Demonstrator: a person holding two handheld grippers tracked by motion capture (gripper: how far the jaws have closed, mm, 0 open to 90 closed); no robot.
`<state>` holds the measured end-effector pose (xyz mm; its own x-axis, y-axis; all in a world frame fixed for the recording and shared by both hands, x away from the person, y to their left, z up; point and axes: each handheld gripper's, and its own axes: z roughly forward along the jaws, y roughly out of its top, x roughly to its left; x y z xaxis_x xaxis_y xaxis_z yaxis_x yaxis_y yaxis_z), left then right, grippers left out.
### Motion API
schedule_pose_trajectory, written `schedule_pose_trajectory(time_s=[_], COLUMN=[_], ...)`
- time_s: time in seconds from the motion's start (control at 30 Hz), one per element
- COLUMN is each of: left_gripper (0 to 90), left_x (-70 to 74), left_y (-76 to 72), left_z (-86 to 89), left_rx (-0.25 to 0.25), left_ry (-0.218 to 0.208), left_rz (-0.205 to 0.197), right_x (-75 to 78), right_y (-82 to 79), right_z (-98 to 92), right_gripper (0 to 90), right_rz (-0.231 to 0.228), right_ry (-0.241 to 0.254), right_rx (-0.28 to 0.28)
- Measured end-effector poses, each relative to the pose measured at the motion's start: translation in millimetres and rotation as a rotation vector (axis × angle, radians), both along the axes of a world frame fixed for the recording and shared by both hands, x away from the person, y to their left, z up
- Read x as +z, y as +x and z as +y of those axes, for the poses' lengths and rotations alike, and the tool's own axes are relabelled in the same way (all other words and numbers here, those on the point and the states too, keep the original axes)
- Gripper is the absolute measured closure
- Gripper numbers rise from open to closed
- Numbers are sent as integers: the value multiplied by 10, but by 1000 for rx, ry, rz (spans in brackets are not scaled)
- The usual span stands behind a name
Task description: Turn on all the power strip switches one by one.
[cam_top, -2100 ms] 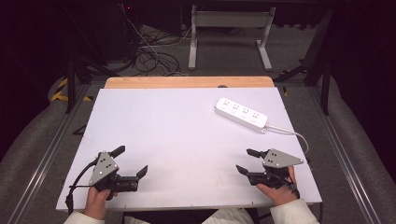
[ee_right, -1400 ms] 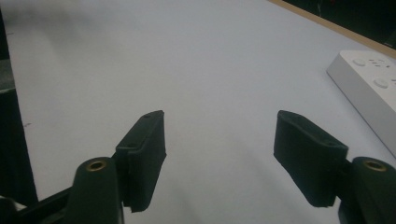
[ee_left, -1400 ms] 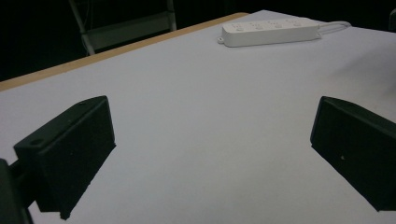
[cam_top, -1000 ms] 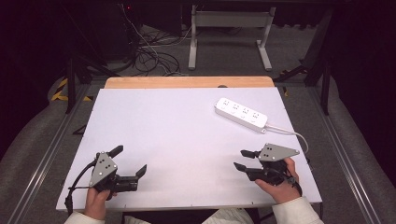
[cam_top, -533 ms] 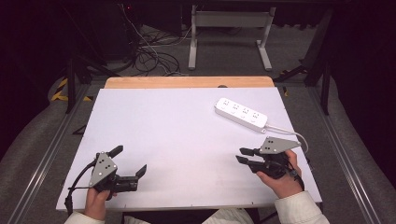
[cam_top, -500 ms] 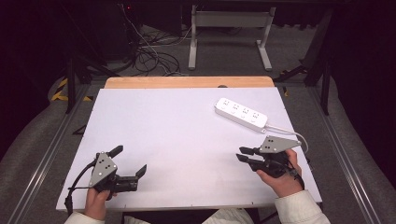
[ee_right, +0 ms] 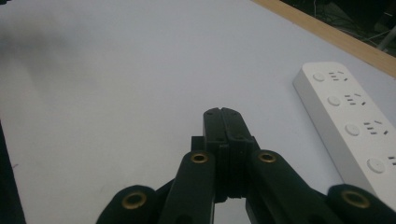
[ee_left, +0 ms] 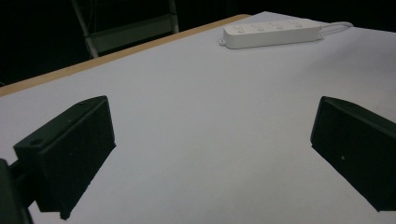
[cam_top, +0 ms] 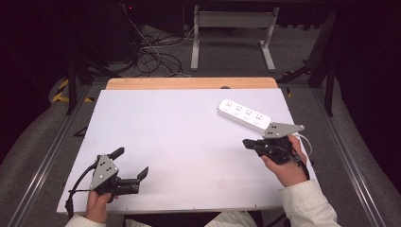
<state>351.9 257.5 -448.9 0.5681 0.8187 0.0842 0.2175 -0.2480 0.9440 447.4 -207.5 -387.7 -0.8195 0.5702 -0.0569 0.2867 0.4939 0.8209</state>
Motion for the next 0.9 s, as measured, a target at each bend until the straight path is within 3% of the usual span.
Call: schedule_pose_trajectory(time_s=[0.47,0.9], left_gripper=[1,2], left_x=[0,-4], left_y=[1,9], left_z=[3,8], left_rx=[2,7], left_ry=[4,4], left_rz=[-2,-1], right_x=[30,-20], right_y=[366,752], right_z=[-3,-113], right_gripper=[900,900], right_rz=[55,79], right_ry=[-48,-28], right_rx=[-89,-195])
